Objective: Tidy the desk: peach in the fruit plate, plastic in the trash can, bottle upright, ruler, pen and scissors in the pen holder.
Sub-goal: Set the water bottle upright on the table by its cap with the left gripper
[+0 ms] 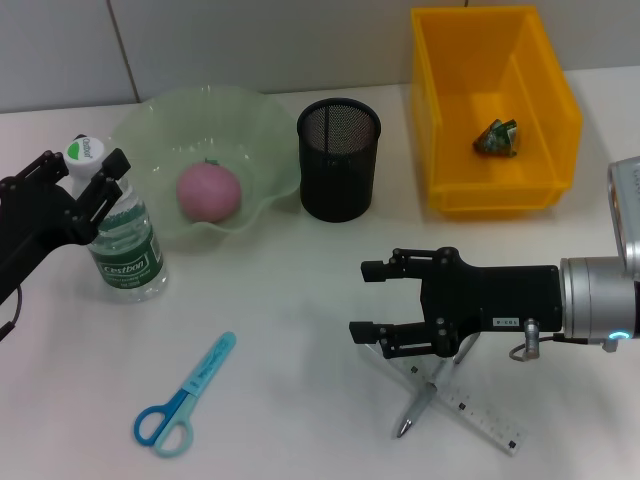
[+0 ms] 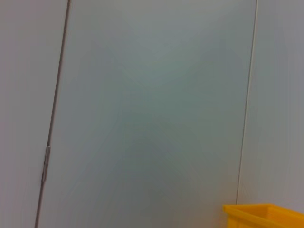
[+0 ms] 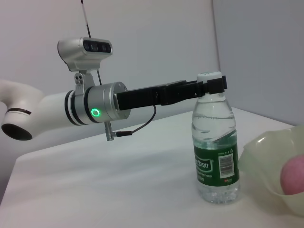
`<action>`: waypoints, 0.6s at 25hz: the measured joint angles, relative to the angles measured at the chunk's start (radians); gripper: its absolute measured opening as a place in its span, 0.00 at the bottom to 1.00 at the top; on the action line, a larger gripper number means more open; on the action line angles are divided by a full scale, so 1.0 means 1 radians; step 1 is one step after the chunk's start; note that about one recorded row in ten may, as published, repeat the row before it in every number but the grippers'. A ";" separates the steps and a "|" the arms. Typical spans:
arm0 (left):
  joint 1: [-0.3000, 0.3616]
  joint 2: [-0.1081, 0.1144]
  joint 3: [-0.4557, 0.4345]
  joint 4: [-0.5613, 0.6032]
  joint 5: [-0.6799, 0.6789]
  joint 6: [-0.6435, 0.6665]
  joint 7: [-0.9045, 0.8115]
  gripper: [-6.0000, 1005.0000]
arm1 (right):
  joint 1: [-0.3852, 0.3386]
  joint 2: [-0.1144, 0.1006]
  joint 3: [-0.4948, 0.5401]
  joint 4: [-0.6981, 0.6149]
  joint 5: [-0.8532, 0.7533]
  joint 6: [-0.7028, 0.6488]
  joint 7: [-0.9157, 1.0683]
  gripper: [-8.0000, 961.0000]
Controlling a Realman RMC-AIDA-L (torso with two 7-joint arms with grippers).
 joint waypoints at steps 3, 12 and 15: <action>0.002 0.001 0.000 0.000 0.000 0.000 -0.004 0.45 | 0.000 0.000 -0.001 0.000 0.000 0.000 0.000 0.80; 0.011 0.001 0.003 0.006 0.001 0.010 -0.012 0.50 | -0.001 0.000 -0.004 0.000 0.001 0.000 0.005 0.80; 0.012 0.002 0.006 0.006 0.001 0.015 -0.012 0.57 | -0.002 0.000 -0.005 0.000 0.001 -0.001 0.006 0.80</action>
